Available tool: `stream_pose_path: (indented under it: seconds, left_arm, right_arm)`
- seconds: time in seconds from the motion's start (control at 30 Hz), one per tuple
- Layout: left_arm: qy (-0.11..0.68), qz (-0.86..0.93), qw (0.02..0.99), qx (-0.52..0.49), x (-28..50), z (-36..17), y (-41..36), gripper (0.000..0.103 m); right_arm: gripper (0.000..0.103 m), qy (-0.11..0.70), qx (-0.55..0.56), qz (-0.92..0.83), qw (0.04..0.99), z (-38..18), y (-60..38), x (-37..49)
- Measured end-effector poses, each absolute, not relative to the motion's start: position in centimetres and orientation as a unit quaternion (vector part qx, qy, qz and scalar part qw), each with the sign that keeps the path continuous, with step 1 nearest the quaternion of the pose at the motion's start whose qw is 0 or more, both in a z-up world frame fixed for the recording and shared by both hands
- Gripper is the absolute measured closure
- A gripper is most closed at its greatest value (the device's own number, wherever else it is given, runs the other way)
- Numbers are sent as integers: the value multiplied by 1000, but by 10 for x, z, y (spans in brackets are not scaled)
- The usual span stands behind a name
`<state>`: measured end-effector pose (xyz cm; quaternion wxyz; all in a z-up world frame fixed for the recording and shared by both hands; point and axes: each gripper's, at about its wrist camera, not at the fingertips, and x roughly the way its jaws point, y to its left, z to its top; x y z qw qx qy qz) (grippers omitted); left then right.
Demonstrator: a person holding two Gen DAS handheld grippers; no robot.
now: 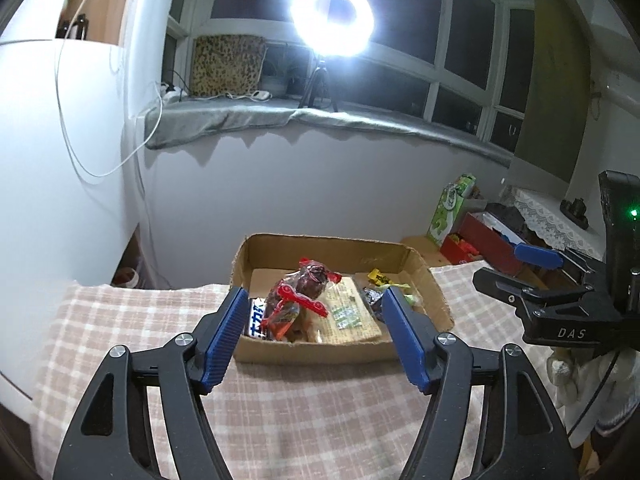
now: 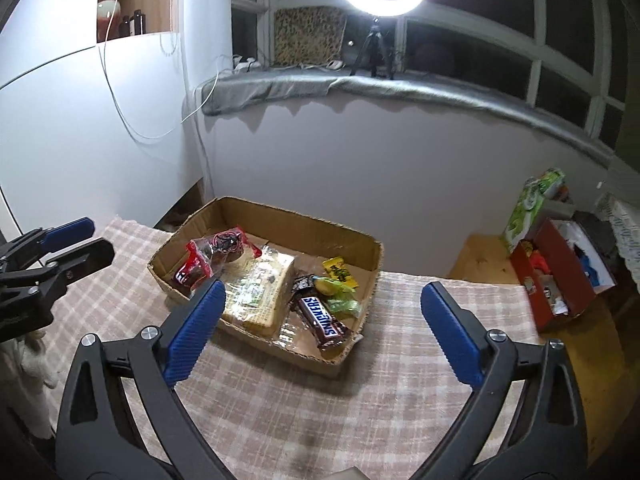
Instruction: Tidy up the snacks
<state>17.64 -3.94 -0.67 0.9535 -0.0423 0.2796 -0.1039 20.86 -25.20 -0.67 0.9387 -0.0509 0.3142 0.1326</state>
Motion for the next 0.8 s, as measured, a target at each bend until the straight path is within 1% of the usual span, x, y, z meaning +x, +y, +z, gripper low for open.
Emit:
stream_pose_path:
  seconds: [0.17,0.37,0.5,0.8]
  left_arm:
    - [271,-98,957,-36,166,-5,-40,26]
    - [267,-87,959,-28,159,-6,-41,26]
    - [263,-93,960,-24,155,-10,-46,26]
    - [252,-77,964,-23,149,-14,-46,25]
  right_arm:
    - [1,296,-55,123,946,-1,-251,197]
    - [0,275,-48,118,953,-6,-253,188]
    - [0,277,-39,119,953,-10,-255,188]
    - [0,256,-73,109,958,-16,-244,183]
